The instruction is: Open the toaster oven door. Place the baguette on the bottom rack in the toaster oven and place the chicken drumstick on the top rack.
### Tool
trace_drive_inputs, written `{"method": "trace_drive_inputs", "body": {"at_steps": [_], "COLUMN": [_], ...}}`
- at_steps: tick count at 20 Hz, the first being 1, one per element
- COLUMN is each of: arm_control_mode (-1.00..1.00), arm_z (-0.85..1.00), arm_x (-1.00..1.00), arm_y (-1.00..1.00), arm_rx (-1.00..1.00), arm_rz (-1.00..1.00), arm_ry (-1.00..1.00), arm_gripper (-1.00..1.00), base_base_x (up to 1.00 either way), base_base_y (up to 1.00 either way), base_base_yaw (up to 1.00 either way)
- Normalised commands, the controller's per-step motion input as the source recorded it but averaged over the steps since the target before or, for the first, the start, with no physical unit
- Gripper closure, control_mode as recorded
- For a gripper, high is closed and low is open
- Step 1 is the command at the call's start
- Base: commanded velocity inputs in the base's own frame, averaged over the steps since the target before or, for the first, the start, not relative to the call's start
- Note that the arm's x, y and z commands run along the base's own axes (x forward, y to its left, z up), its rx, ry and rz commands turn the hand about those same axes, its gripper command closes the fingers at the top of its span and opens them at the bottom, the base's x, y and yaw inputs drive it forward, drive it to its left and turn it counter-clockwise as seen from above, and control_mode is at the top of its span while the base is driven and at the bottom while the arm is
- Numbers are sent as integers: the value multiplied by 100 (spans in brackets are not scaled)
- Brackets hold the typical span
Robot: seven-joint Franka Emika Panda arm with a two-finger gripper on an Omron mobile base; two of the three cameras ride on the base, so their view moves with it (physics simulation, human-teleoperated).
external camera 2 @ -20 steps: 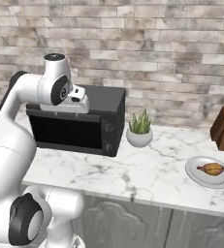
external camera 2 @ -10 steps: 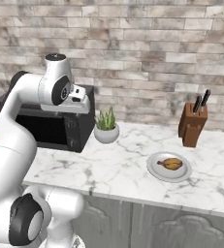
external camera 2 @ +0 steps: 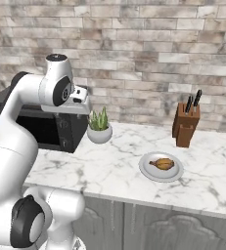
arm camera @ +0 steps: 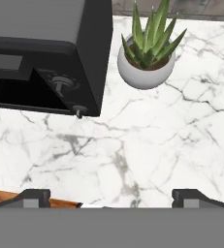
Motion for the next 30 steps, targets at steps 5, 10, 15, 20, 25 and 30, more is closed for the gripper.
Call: {"method": "trace_drive_inputs", "body": {"at_steps": [5,10,15,20,25,30], "arm_control_mode": [100,100,100,-100,-100,-100], "arm_z": [0,0,0,-13,-21,-28], "arm_x": [0,0,0,-4,-7,-8], "arm_y": [0,0,0,3,41,40], "arm_rx": [0,0,0,-7,-28,-44], "arm_rz": [0,0,0,0,0,25], "arm_ry": [0,0,0,2,-6,-29], "arm_gripper": [-100,-100,-100,-100,-100,-100], "base_base_x": [0,0,0,0,0,0], "base_base_y": [0,0,0,0,0,0], "base_base_yaw": [0,0,0,0,0,0]}}
